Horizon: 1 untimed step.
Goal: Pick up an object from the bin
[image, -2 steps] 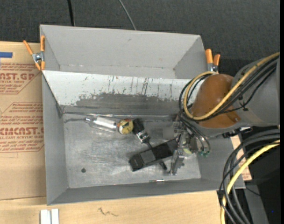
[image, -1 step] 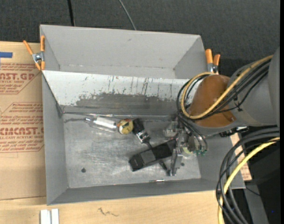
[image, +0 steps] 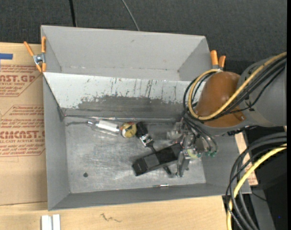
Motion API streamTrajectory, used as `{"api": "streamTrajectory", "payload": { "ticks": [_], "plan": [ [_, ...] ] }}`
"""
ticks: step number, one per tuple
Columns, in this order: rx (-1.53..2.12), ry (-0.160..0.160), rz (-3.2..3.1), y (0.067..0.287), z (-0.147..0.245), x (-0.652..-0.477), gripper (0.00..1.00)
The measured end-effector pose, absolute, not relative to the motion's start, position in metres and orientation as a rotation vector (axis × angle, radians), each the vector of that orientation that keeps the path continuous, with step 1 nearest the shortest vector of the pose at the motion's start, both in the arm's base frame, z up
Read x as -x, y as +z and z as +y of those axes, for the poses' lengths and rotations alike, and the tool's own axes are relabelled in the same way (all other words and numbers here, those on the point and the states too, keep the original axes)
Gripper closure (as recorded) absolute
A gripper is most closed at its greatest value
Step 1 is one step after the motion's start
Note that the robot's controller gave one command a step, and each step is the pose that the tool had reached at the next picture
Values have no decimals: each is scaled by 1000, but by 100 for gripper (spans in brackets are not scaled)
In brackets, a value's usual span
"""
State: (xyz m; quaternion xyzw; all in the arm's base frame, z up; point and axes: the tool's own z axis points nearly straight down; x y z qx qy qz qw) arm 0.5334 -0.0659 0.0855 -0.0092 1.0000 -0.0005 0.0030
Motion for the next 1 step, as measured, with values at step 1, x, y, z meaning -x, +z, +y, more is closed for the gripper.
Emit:
{"api": "streamTrajectory", "payload": {
  "ticks": [1],
  "plan": [
    [72, 1, 3140, 70, -70, -540, 0]
  ]
}}
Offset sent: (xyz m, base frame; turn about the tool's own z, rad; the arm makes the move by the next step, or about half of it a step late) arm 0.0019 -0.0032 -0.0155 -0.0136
